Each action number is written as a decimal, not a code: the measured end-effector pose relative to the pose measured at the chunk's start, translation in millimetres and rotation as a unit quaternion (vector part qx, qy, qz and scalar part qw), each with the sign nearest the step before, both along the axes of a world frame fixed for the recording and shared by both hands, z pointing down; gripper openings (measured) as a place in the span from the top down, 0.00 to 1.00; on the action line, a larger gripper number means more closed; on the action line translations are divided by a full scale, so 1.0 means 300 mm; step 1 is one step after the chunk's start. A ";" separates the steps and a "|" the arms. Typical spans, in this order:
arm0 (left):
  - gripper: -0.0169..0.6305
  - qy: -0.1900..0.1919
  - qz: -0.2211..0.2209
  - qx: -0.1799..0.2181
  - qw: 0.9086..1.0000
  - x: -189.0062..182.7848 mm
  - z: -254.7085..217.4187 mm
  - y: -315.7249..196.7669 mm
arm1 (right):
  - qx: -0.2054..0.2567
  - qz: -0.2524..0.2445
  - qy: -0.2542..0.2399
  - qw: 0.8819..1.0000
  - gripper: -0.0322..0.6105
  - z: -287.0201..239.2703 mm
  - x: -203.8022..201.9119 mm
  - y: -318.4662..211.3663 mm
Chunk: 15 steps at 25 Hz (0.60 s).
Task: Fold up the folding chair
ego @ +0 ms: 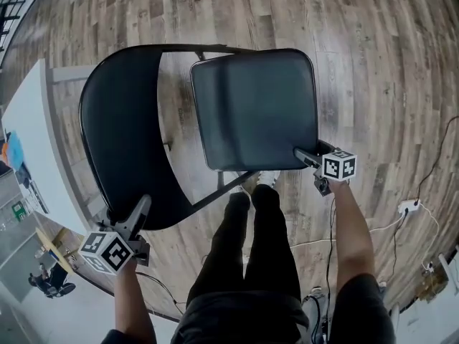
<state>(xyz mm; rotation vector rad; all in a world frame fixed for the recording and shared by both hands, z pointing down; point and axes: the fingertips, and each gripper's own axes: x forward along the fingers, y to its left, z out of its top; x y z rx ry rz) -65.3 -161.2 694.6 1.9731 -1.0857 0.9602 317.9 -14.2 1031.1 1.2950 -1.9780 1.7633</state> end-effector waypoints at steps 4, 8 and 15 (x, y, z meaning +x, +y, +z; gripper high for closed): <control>0.61 0.016 0.002 -0.019 1.000 0.037 0.002 0.007 | -0.013 -0.008 -0.051 0.999 0.32 0.016 -0.031 -0.005; 0.72 0.027 0.004 -0.035 0.999 0.084 -0.014 0.013 | -0.015 0.010 -0.063 0.998 0.32 0.020 -0.020 -0.007; 0.74 0.032 -0.002 -0.014 0.999 0.041 -0.086 0.000 | 0.017 0.013 -0.091 0.996 0.37 -0.123 -0.071 -0.035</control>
